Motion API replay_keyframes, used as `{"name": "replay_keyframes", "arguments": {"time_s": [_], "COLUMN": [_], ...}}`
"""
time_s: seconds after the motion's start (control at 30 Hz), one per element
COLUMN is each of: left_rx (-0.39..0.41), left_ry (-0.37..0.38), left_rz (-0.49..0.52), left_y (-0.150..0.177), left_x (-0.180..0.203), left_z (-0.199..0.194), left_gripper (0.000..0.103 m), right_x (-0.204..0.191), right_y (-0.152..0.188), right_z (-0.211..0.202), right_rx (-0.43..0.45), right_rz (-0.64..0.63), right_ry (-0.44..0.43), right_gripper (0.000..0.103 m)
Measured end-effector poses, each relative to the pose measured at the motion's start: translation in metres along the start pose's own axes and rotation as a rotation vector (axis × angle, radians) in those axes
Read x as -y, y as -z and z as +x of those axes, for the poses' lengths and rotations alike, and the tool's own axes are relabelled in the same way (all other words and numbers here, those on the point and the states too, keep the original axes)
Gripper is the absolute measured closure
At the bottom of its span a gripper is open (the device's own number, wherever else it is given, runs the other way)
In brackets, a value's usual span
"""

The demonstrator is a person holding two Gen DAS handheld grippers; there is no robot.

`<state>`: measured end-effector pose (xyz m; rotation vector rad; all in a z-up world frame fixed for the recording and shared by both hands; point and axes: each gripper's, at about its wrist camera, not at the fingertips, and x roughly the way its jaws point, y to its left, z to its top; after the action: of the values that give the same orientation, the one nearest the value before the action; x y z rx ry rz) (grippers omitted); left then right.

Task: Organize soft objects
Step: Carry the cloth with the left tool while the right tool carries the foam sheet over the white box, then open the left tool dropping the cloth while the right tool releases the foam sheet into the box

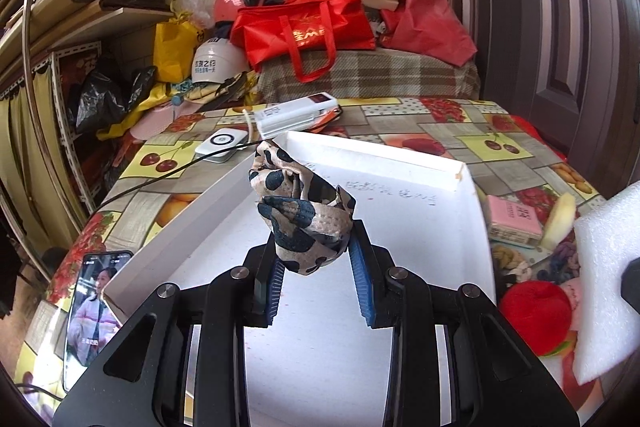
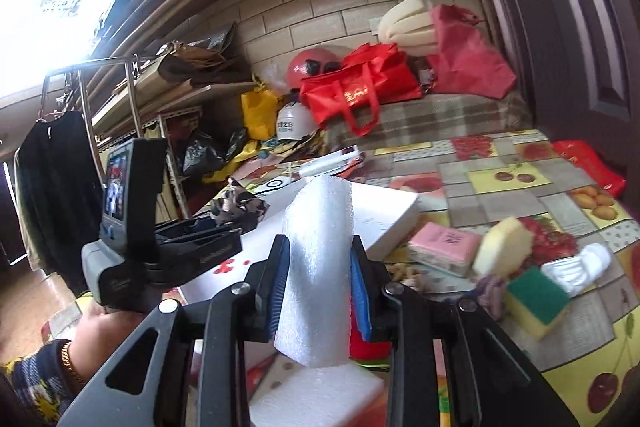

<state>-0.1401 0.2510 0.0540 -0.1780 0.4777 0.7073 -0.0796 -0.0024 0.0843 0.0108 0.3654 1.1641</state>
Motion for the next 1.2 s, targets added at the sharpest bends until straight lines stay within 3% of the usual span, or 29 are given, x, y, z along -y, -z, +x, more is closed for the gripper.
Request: {"name": "replay_keyframes", "arguments": {"time_s": [0.3, 0.73, 0.77, 0.83, 0.87, 0.9, 1.03, 1.2], "left_rx": [-0.047, -0.106, -0.099, -0.06, -0.032, -0.008, 0.094, 0.133], "left_ry": [-0.035, -0.074, -0.077, -0.084, -0.088, -0.092, -0.094, -0.067], "left_rz": [-0.027, -0.108, -0.118, -0.139, -0.143, -0.142, -0.104, -0.056], "left_y": [0.004, 0.009, 0.009, 0.008, 0.007, 0.006, 0.004, 0.003], "left_x": [-0.02, -0.041, -0.043, -0.046, -0.047, -0.047, -0.04, -0.031], "left_z": [0.017, 0.035, 0.033, 0.026, 0.022, 0.018, 0.002, -0.007], "left_gripper": [0.073, 0.071, 0.066, 0.036, 0.01, 0.0, 0.0, 0.0], "right_x": [-0.017, -0.019, -0.021, -0.024, -0.025, -0.026, -0.019, -0.005], "right_y": [-0.006, -0.02, -0.019, -0.016, -0.015, -0.014, -0.019, -0.034], "right_z": [0.025, 0.103, 0.109, 0.115, 0.115, 0.114, 0.099, 0.073], "right_rx": [-0.053, -0.216, -0.226, -0.244, -0.247, -0.242, -0.174, -0.076], "right_rz": [0.037, 0.096, 0.091, 0.077, 0.069, 0.067, 0.088, 0.117], "right_ry": [-0.07, -0.048, -0.047, -0.041, -0.037, -0.033, -0.023, -0.013], "right_gripper": [0.075, 0.074, 0.071, 0.032, 0.007, 0.0, 0.0, 0.0]}}
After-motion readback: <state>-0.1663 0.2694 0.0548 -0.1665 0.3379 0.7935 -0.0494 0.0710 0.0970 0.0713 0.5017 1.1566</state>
